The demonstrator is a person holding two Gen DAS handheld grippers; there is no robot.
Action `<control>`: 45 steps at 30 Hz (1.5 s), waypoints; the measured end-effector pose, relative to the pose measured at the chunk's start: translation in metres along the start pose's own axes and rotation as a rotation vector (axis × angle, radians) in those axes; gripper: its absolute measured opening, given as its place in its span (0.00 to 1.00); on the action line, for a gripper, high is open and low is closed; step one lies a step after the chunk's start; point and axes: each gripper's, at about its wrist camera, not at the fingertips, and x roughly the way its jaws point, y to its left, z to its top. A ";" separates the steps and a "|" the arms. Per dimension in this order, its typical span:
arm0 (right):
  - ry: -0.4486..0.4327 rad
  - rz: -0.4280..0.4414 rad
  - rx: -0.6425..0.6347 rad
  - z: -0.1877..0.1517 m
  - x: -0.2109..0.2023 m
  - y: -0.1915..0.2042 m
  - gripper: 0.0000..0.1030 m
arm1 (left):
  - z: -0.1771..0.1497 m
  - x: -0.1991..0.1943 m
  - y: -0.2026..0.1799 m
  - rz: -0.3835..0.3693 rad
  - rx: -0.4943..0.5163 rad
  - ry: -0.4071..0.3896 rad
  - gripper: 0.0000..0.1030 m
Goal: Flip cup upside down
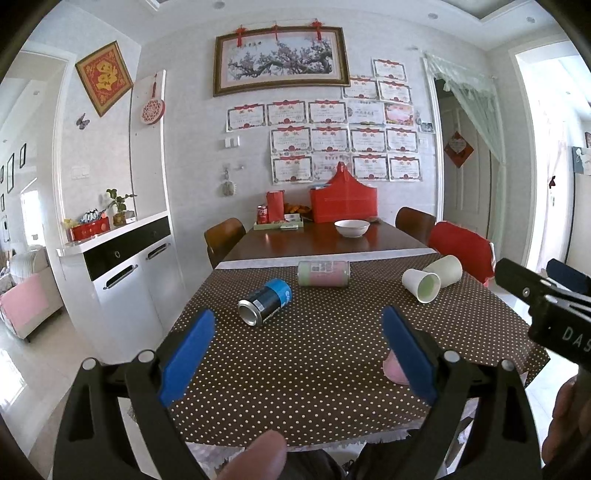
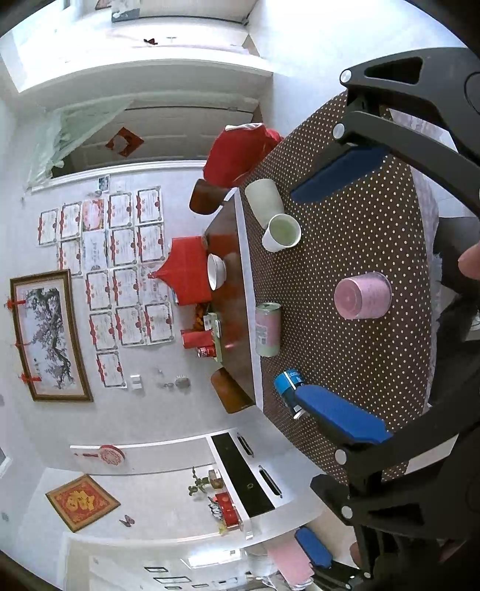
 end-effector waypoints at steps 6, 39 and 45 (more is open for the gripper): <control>0.033 -0.004 0.017 -0.002 0.003 0.001 0.94 | -0.001 -0.009 0.005 0.016 -0.013 0.009 0.88; 0.069 0.001 -0.006 -0.011 0.009 0.012 0.94 | 0.007 -0.017 0.019 0.054 -0.029 -0.016 0.88; 0.072 0.002 -0.003 -0.012 0.009 0.012 0.94 | 0.008 -0.018 0.022 0.043 -0.038 -0.013 0.88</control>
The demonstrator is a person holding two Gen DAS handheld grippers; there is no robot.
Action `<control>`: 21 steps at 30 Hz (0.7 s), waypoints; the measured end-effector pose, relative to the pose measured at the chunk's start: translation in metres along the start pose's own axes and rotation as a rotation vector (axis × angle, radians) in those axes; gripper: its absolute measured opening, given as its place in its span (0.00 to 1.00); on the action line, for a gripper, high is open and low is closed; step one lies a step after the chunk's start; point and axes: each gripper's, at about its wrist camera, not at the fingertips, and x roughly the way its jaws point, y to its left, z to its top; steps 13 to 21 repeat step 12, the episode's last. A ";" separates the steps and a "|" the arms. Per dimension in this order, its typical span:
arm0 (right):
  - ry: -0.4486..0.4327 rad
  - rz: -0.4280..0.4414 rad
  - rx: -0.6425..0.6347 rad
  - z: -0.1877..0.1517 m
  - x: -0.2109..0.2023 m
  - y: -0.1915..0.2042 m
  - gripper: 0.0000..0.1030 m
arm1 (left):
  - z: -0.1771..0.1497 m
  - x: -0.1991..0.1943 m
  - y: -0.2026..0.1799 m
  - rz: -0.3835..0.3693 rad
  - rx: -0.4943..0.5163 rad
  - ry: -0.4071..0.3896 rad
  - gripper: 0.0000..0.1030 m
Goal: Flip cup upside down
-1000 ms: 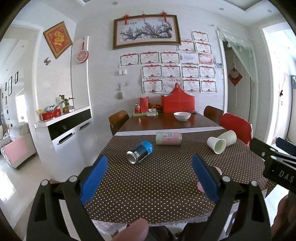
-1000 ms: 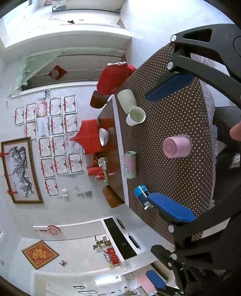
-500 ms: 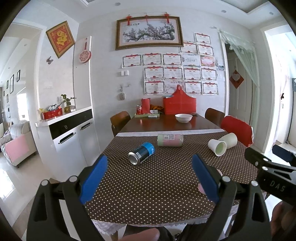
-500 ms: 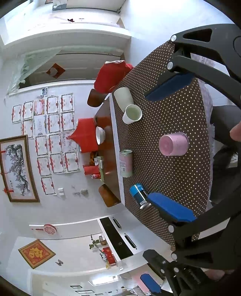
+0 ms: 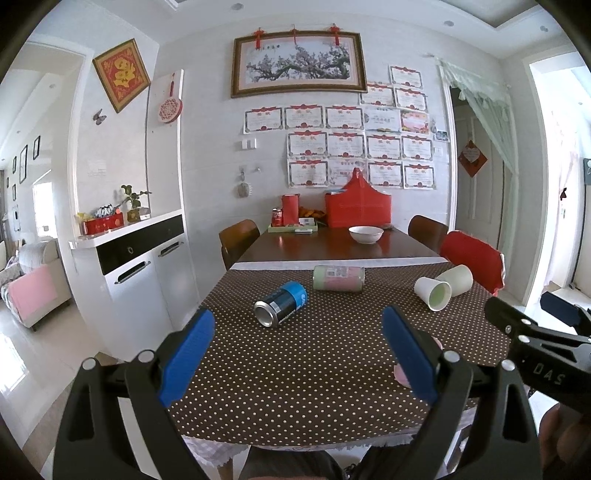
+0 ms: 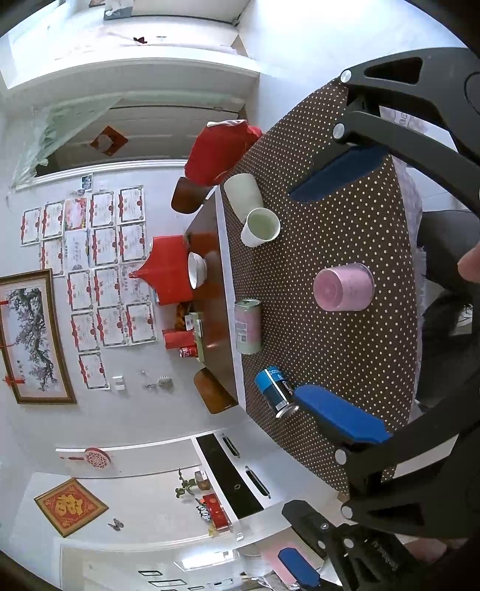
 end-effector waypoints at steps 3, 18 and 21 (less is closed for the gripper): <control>-0.001 0.002 -0.001 0.000 0.000 0.000 0.94 | 0.000 0.001 -0.001 0.006 0.004 -0.001 0.88; 0.000 0.000 0.000 0.000 0.000 0.000 0.94 | 0.001 0.005 -0.003 0.018 -0.010 0.012 0.88; 0.000 0.000 0.000 0.000 0.000 0.000 0.94 | 0.001 0.005 -0.003 0.018 -0.010 0.012 0.88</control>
